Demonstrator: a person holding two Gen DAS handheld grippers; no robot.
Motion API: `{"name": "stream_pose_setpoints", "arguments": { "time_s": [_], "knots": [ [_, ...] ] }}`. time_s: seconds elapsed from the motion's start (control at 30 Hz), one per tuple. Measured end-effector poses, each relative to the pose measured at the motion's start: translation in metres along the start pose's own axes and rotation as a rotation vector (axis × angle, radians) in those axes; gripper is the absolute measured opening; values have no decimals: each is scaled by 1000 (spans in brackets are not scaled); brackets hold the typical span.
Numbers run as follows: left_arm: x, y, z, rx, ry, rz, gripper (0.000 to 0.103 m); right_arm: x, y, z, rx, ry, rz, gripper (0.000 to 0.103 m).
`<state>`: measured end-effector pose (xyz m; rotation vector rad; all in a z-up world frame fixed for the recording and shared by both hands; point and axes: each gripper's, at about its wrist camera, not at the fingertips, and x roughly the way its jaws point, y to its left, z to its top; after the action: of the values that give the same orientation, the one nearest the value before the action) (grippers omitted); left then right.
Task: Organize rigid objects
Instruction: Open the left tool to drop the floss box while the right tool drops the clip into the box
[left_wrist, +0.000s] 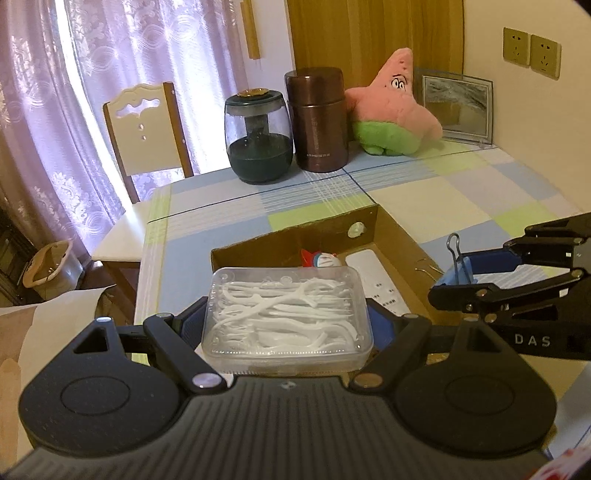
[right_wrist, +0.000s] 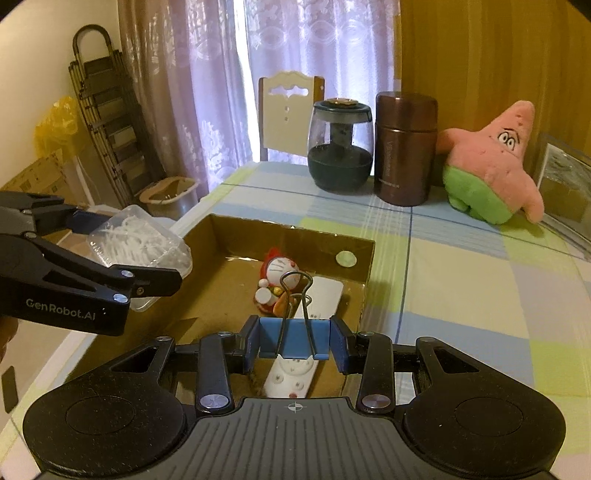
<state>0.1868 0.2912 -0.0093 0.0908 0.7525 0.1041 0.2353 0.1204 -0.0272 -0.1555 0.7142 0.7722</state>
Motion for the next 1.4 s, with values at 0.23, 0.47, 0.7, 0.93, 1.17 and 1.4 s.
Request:
{"name": "stream_pose_setpoints", "arguments": {
  "time_s": [0.23,0.47,0.7,0.93,1.17,1.4],
  "knots": [
    [25,6,7,13,23,-18,83,21,0,2,-15,20,12,36],
    [38,8,7,21,38,-23,83,34,1,1,-14,36,28,36],
    [49,10,7,17,52,-38,83,40,0,4,-12,37,34,36],
    [54,9,8,-3,40,-17,86,40,-3,2,1,42,31,36],
    [33,15,9,-49,15,16,86,40,-2,3,18,41,49,36],
    [20,22,3,-98,12,42,86,39,4,4,23,36,67,37]
  ]
}}
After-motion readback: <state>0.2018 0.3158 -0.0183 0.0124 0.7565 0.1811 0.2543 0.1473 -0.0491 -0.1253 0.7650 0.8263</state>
